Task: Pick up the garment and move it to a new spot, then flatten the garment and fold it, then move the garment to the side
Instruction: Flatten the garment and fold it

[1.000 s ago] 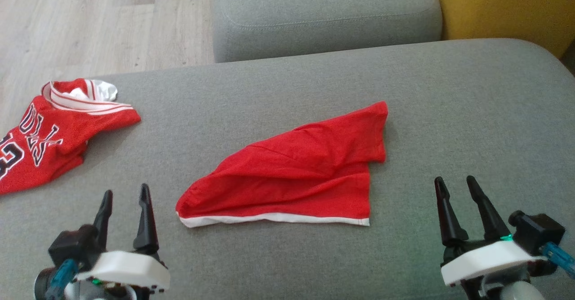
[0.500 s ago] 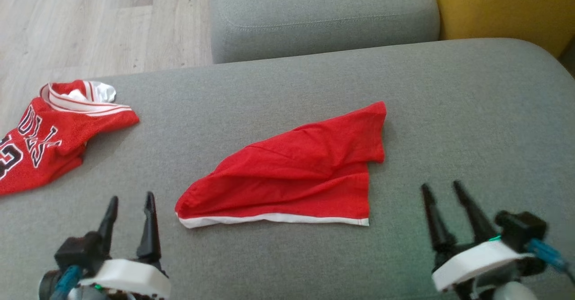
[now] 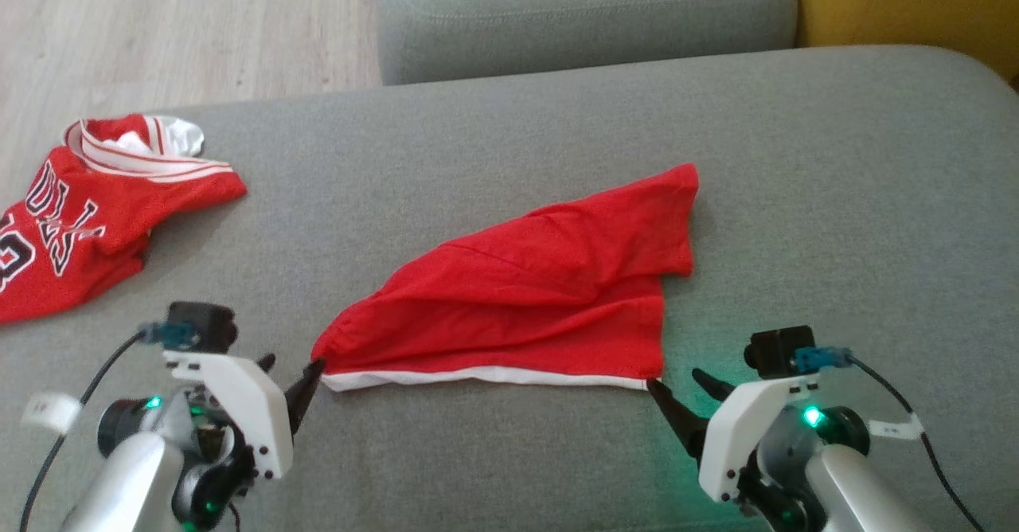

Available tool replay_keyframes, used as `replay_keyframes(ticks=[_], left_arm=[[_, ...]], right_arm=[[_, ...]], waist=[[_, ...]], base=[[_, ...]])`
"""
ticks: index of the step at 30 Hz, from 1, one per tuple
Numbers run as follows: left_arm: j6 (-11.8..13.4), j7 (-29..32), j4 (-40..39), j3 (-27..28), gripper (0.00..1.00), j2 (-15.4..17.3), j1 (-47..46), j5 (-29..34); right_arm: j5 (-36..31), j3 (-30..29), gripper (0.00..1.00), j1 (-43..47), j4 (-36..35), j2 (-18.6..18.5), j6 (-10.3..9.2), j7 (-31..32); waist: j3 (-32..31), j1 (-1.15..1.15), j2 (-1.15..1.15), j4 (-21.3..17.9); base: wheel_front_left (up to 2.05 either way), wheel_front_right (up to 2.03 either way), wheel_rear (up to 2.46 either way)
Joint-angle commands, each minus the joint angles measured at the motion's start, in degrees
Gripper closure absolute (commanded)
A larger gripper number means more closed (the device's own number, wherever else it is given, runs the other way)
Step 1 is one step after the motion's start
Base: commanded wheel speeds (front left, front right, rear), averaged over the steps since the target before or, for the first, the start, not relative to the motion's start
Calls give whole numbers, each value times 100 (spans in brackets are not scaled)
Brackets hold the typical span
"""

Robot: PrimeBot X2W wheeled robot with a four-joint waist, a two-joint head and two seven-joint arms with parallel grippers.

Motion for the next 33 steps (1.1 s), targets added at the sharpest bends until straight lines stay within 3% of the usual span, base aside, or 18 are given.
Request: replay_keyframes(ticks=[1, 8, 16, 23, 24, 25, 26, 27, 28, 29, 33], left_arm=[[-143, 236, 23, 146, 0, 252, -525, -81], [-451, 908, 668, -282, 0, 328, -1217, -459], [-486, 1344, 1068, -990, 0, 492, -1797, -932], [-488, 1289, 1371, -1408, 0, 588, -2082, -1271], [-488, 1278, 1415, -1469, 0, 595, -2117, -1317], [-488, 1259, 1456, -1526, 13, 602, -2149, -1359], [-488, 1240, 1496, -1581, 44, 609, -2178, -1400], [-488, 1211, 1531, -1635, 64, 617, -2207, -1435], [-488, 1152, 1562, -1680, 93, 628, -2235, -1460], [-488, 1101, 1596, -1726, 100, 634, -2255, -1492], [-488, 868, 1667, -1899, 100, 666, -2294, -1650]], right_arm=[[82, 183, 0, -344, -11, 1, -4, 58], [251, 398, 0, -772, 585, 83, -4, 31], [436, 636, 0, -1099, 1062, 200, -4, -11], [653, 877, 0, -1245, 1283, 234, -4, -36], [701, 933, 9, -1259, 1323, 242, -4, -8], [753, 985, 30, -1270, 1364, 247, -4, 26], [802, 1042, 64, -1282, 1398, 250, -4, 57], [851, 1092, 94, -1292, 1419, 252, -4, 70], [895, 1140, 100, -1303, 1425, 250, -4, 62], [940, 1188, 100, -1312, 1419, 242, -4, 34], [1085, 1300, 100, -1354, 1346, 153, -4, -240]], waist=[[76, 0, 0, 22], [309, 0, 0, 20], [498, 0, 0, -22], [592, 0, 0, -56], [600, 0, 0, -58], [606, 0, 0, -59], [608, 0, 0, -58], [606, 0, 0, -58], [601, 0, 0, -56], [590, 0, 0, -57], [473, 0, 0, -61]], base=[[0, 0, 0], [0, 0, 0], [0, 0, 0], [0, 0, 0], [0, 0, 0], [0, 0, 0], [0, 0, 0], [0, 0, 0], [0, 0, 0], [0, 0, 0], [0, 0, 0]])
